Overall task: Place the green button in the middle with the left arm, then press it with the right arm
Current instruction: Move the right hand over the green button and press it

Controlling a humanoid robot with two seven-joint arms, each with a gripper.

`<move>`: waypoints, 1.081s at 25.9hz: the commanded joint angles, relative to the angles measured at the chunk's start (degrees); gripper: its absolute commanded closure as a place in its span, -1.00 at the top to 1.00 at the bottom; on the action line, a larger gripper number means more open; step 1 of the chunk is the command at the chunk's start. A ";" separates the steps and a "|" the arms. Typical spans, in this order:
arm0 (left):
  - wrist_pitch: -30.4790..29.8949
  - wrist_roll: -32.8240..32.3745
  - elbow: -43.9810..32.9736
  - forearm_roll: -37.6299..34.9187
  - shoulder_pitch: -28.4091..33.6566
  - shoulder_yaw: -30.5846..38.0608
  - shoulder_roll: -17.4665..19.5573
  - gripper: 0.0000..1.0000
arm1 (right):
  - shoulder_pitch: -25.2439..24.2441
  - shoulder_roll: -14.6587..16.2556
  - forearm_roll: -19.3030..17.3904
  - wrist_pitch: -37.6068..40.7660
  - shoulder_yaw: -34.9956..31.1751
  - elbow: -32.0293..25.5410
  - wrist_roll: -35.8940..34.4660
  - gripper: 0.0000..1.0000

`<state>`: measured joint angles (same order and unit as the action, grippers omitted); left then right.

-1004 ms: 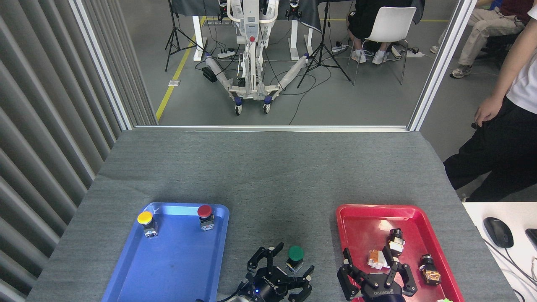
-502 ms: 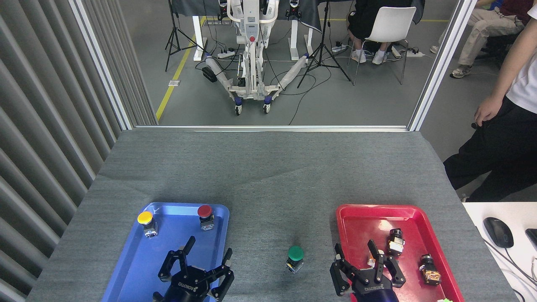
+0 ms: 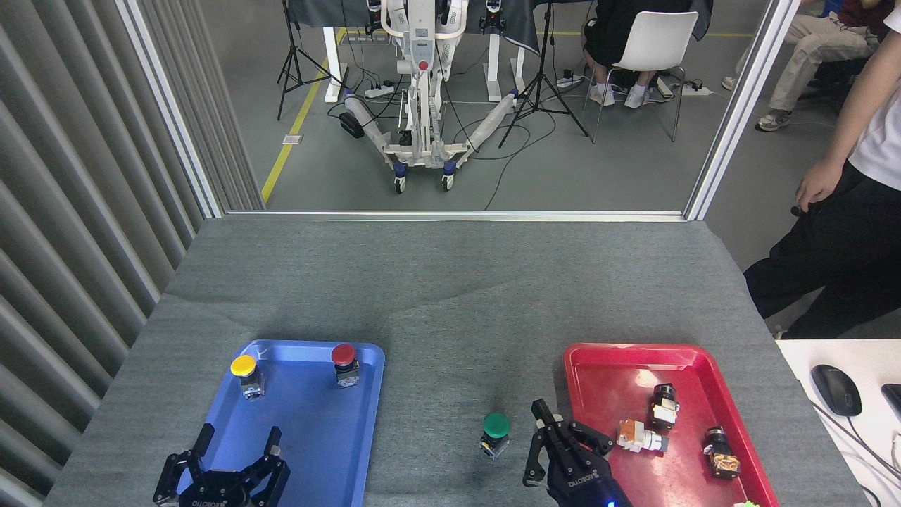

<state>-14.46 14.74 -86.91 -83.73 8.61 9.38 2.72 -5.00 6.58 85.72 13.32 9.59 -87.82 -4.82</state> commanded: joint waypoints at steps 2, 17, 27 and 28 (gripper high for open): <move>-2.94 0.02 -0.01 0.50 -0.17 0.73 -0.35 0.98 | 2.62 -0.08 0.68 -0.40 3.42 4.50 -0.02 -1.00; -2.23 0.02 -0.45 0.67 -0.96 0.73 -0.53 0.98 | 6.14 -0.08 1.03 -6.11 7.64 12.58 0.16 -1.00; -0.30 0.02 -0.28 0.67 -0.87 0.64 -0.44 0.98 | 6.23 0.18 0.07 -6.29 7.55 11.71 -0.46 -0.98; -0.30 0.02 -0.28 0.67 -0.87 0.64 -0.44 0.98 | 6.23 0.10 -0.02 -6.37 7.38 10.65 -1.07 -0.82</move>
<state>-15.16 14.76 -87.25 -83.06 7.71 10.06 2.28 1.18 6.72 85.92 7.07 17.14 -75.75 -4.43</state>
